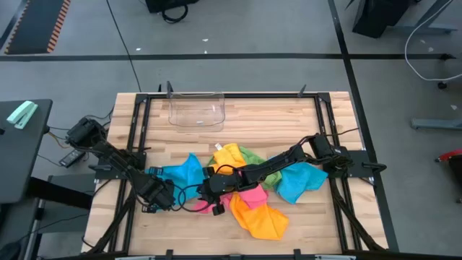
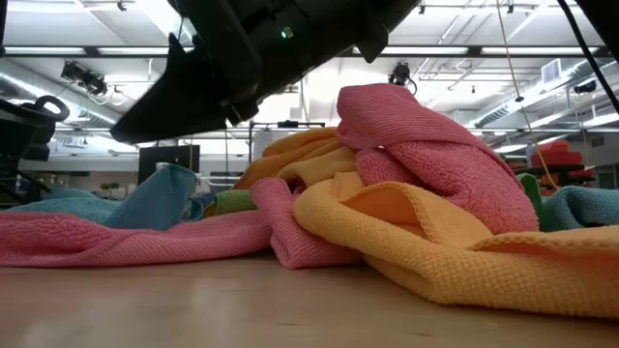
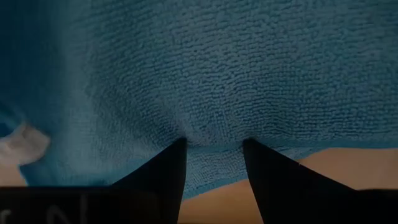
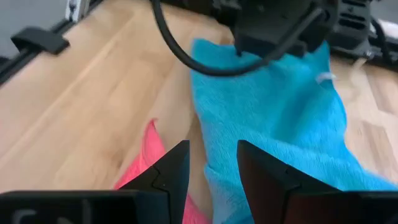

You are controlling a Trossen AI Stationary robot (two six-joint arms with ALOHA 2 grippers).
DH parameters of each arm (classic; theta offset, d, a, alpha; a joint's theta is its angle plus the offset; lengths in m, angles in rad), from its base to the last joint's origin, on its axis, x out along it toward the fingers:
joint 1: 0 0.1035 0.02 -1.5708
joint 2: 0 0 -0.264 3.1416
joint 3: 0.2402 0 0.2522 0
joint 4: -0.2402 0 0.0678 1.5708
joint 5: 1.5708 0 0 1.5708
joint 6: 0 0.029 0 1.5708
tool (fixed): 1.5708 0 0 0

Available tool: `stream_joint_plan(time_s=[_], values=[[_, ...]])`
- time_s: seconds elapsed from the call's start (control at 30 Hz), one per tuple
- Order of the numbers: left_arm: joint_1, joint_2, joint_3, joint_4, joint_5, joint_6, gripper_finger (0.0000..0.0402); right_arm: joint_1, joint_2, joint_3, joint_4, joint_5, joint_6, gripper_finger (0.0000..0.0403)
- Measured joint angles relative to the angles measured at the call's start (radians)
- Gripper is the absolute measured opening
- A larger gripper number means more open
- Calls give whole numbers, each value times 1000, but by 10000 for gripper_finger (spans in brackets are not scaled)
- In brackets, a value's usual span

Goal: Fold microfiber towels
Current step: Fold the left blue microfiber towel

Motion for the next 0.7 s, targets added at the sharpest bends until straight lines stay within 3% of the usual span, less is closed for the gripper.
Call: stream_joint_plan(time_s=[0.43, 0.7], values=[[-32, -3, 38, 296, 121, -190, 172, -30, -63, -1, -216, 0, -12, 143], [-35, -5, 225, 228, 101, -134, 172, -34, -142, -1, -353, 8, -31, 143]])
